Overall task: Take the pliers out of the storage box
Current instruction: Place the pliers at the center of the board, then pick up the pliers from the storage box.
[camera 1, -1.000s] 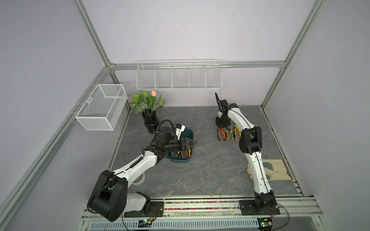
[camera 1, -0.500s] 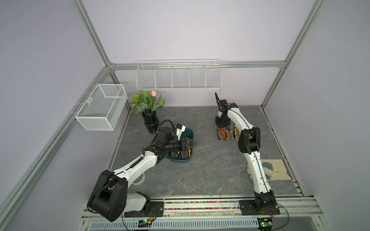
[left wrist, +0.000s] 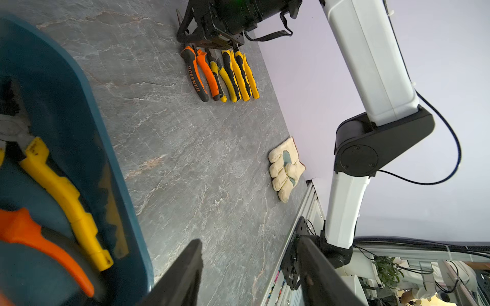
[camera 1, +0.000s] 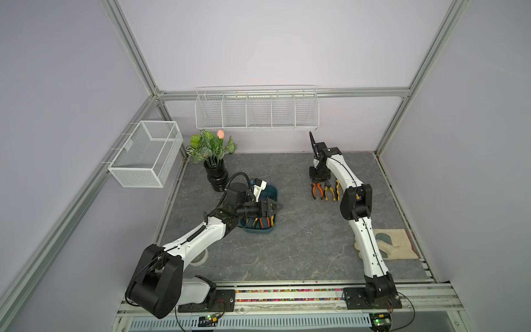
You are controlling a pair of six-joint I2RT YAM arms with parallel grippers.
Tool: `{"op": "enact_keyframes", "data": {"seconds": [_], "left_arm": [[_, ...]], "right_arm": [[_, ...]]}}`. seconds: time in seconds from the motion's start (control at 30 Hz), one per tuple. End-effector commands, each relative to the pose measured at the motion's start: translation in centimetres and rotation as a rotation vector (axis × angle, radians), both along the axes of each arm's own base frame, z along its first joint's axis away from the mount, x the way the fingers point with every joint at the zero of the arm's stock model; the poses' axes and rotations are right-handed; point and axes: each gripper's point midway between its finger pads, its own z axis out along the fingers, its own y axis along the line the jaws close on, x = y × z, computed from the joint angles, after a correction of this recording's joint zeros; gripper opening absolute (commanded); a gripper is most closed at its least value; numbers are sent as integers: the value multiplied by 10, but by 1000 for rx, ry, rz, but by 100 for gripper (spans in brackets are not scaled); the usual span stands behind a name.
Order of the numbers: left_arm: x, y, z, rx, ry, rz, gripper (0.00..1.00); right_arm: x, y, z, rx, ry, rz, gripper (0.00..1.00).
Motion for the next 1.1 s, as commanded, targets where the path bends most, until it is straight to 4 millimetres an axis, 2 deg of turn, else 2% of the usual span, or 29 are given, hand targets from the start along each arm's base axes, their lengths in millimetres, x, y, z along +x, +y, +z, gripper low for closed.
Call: {"op": "enact_keyframes", "data": {"seconds": [0.0,0.17,0.23,0.3,0.4,0.53,0.73,0.97,1.07], "left_arm": [[0,1,-10,32,5,3,61],[1,4,-13,54,9,20,62],[5,9,-18,106,12,48,62],[9,19,-26,189,22,89,62],[16,38,-36,328,24,163,61],[22,60,-47,466,34,236,61],[22,70,-65,543,77,256,63],[28,83,-80,689,83,267,64],[33,76,-80,702,67,245,62]], "right_arm": [[-3,-3,-6,3,25,-3,39],[-1,2,-1,29,13,11,59],[5,8,11,52,-26,33,67],[13,10,32,61,-87,50,69],[23,9,73,59,-193,53,70],[24,3,114,46,-290,32,70],[5,-11,160,46,-414,-16,70],[-53,-32,205,74,-533,-84,70],[-78,-36,209,98,-535,-95,69]]}}
